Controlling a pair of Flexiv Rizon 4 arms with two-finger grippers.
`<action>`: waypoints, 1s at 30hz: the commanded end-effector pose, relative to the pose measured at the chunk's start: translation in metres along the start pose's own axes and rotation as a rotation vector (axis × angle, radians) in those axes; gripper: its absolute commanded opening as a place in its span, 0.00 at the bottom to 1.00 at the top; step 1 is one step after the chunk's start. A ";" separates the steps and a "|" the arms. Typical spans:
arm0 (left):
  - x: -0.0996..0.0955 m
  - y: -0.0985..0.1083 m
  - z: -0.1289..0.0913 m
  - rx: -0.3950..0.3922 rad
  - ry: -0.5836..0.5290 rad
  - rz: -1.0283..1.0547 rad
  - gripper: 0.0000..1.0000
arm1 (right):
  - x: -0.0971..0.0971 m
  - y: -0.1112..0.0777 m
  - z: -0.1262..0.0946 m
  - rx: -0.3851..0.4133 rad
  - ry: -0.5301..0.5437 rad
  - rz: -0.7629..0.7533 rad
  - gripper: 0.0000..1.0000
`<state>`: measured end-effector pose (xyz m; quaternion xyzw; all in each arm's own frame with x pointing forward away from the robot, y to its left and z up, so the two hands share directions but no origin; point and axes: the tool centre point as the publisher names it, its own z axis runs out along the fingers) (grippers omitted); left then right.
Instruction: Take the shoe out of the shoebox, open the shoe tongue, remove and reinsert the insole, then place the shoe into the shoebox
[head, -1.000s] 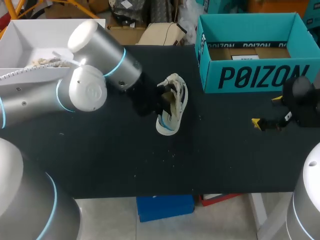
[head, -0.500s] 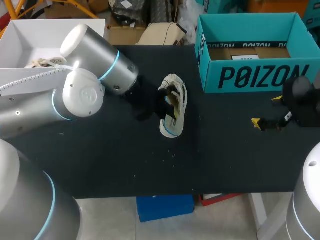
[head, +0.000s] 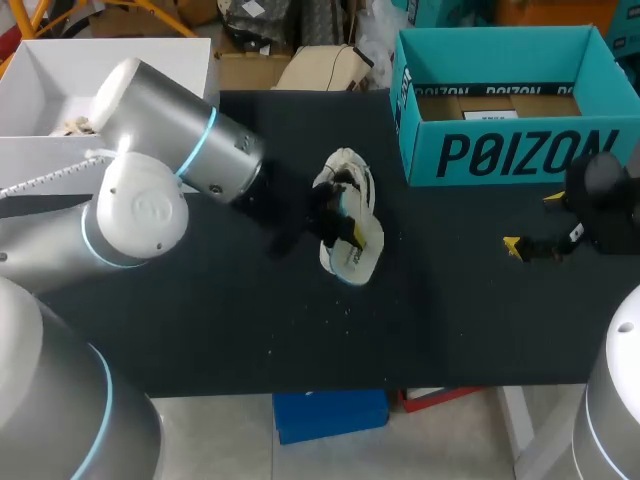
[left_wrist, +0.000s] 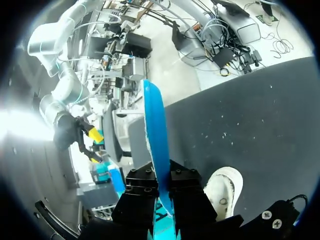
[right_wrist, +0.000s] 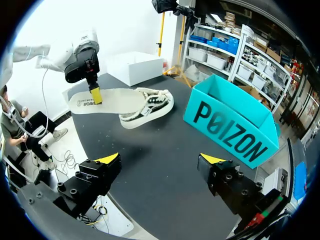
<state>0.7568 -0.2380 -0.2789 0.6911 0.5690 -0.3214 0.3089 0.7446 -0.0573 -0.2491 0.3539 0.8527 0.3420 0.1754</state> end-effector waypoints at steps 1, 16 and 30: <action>-0.007 -0.033 -0.016 -0.064 -0.013 0.009 0.00 | 0.001 0.000 0.000 0.000 -0.001 0.001 1.00; -0.011 -0.062 -0.046 -0.162 -0.005 -0.031 0.00 | 0.001 0.000 0.000 0.000 -0.001 0.001 1.00; -0.013 -0.070 -0.055 -0.169 0.014 -0.066 0.00 | 0.001 0.000 0.000 0.000 -0.001 0.001 1.00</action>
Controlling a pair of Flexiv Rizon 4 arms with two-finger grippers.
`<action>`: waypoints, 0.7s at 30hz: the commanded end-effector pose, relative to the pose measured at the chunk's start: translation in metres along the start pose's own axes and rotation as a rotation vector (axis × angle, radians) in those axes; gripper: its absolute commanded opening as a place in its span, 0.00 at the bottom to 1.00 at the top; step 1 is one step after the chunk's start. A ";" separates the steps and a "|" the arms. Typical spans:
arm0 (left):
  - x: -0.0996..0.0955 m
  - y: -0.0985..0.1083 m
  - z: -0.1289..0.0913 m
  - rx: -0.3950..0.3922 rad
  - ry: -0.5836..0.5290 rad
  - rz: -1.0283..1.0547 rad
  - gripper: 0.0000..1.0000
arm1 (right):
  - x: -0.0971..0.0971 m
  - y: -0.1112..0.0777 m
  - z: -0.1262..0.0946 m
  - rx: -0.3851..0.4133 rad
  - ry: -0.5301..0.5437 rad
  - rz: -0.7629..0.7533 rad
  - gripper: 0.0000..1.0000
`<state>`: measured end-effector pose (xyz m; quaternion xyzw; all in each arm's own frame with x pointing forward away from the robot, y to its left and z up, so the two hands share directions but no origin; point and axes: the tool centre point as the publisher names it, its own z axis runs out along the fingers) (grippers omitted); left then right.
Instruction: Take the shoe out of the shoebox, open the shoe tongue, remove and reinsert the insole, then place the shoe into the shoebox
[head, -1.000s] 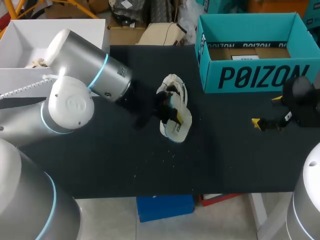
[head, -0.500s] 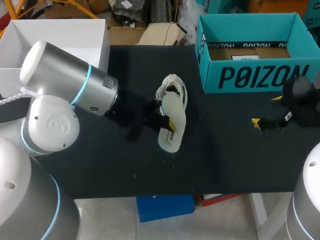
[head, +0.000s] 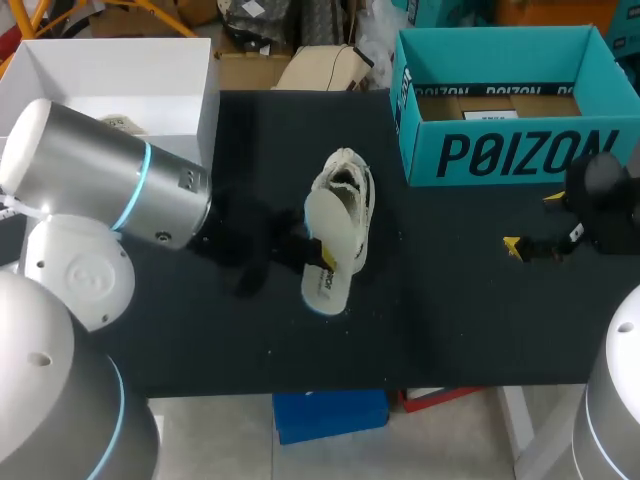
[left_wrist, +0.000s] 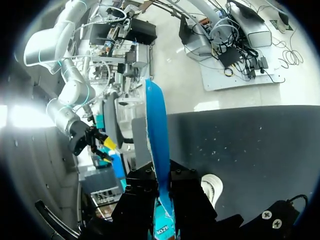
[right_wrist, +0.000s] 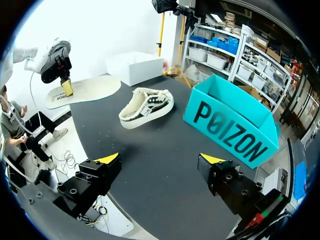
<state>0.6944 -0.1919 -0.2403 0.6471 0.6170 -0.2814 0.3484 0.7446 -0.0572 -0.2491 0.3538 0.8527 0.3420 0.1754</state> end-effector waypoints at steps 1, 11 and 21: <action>0.000 -0.003 -0.001 -0.010 0.002 0.000 0.00 | 0.001 0.000 0.000 0.000 -0.001 0.001 1.00; 0.010 0.001 -0.020 -0.043 0.024 -0.023 0.00 | 0.001 0.000 0.000 0.000 -0.001 0.001 1.00; 0.035 -0.004 -0.058 -0.089 0.053 -0.044 0.00 | 0.001 0.000 0.000 0.000 -0.001 0.001 1.00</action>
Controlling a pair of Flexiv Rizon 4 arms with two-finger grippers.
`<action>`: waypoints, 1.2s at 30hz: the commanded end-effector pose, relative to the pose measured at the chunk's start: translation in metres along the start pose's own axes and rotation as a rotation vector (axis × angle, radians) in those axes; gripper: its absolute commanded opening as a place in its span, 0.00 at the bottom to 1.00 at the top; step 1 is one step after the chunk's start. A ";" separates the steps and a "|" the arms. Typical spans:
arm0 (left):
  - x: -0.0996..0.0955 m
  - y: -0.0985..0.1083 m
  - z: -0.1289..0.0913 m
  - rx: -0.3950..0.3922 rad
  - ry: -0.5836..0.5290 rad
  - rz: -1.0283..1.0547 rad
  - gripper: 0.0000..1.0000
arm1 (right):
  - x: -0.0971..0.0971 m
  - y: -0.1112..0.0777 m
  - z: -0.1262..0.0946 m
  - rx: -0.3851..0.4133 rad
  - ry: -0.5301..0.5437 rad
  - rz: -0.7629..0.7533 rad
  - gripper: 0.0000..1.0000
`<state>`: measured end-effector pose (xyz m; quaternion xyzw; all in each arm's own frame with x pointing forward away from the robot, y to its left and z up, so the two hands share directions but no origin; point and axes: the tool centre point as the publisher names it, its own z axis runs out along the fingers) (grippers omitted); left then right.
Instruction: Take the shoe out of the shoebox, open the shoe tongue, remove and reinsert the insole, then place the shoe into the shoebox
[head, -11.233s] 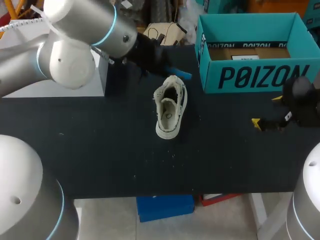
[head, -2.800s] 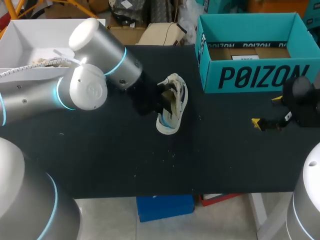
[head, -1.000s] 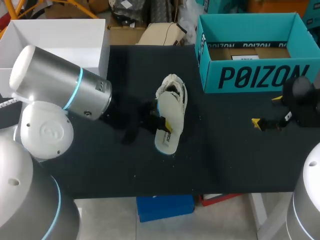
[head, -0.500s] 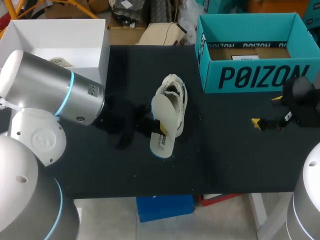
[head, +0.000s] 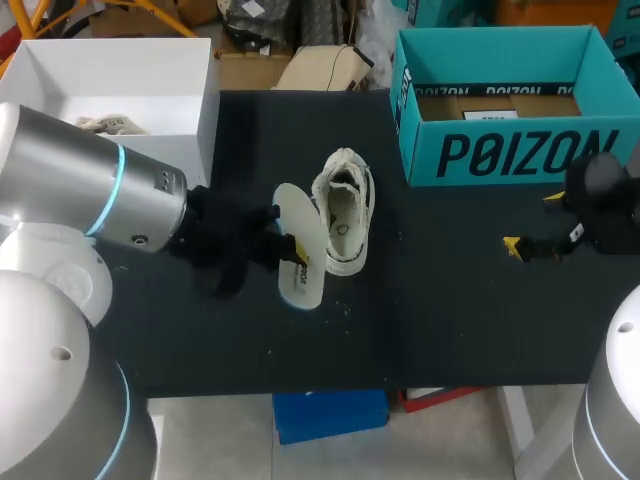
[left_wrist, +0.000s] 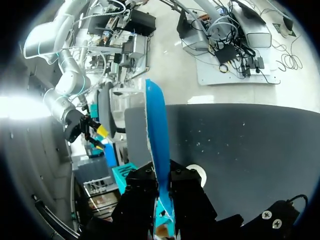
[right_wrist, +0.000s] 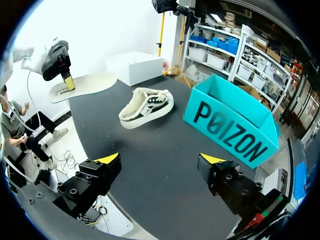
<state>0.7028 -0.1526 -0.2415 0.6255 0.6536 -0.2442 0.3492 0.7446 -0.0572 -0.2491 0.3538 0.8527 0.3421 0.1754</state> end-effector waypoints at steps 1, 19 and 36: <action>0.015 -0.010 -0.030 -0.009 -0.004 0.004 0.00 | 0.001 0.000 0.000 0.000 -0.001 0.001 1.00; 0.043 0.000 -0.063 -0.062 0.003 -0.015 0.00 | 0.001 0.000 0.000 0.000 -0.001 0.001 1.00; 0.043 0.000 -0.063 -0.062 0.003 -0.015 0.00 | 0.067 0.041 0.035 0.107 -0.306 -0.538 1.00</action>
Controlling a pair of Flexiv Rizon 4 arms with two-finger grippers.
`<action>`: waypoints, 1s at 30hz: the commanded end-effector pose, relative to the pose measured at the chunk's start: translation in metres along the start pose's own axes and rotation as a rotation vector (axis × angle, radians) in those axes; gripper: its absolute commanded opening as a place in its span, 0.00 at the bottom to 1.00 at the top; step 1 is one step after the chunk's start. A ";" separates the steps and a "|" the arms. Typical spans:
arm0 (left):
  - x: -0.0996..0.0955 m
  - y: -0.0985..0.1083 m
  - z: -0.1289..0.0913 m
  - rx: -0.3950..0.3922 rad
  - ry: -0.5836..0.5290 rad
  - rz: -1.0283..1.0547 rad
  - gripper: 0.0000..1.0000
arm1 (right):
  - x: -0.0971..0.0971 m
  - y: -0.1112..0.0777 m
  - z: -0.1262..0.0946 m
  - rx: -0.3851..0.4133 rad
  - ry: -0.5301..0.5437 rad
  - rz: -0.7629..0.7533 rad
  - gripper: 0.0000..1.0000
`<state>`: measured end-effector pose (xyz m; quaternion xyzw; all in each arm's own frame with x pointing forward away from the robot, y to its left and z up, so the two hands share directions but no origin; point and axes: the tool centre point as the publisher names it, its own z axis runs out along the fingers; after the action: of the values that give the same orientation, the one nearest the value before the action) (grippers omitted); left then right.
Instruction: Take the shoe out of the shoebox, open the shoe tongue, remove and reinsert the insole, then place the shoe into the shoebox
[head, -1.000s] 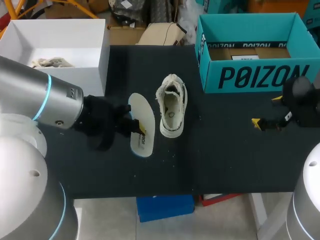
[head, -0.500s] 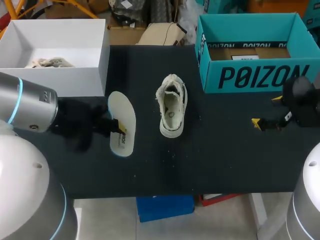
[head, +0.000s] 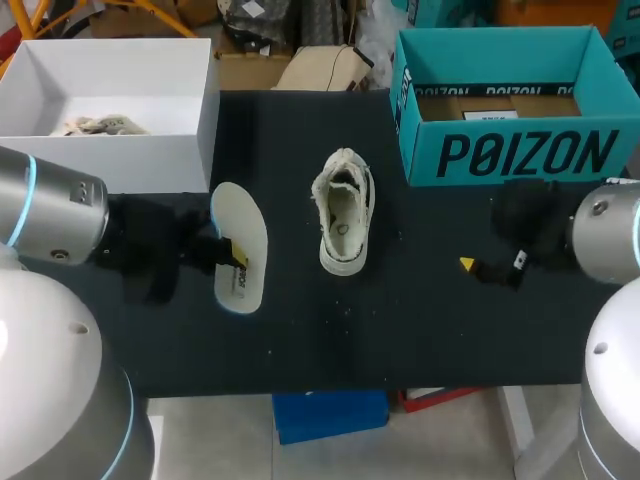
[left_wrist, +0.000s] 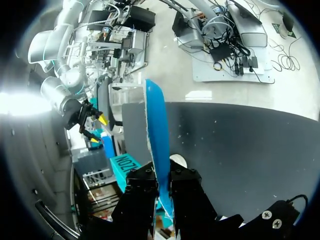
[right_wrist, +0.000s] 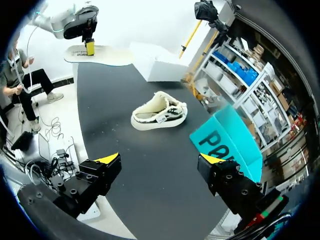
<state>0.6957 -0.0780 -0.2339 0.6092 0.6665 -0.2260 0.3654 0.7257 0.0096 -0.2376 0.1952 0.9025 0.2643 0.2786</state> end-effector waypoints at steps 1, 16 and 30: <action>0.001 -0.001 -0.001 -0.001 0.000 0.002 0.00 | 0.005 0.011 0.022 0.100 -0.183 -0.134 1.00; 0.001 -0.001 -0.001 -0.001 0.000 0.002 0.00 | 0.009 0.040 0.053 0.054 -0.155 -0.177 1.00; 0.001 -0.001 -0.001 -0.001 0.000 0.002 0.00 | 0.022 0.101 0.128 0.030 -0.070 -0.290 1.00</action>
<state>0.6957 -0.0778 -0.2338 0.6092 0.6665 -0.2261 0.3653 0.7662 0.1099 -0.2460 0.0763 0.9098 0.2136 0.3476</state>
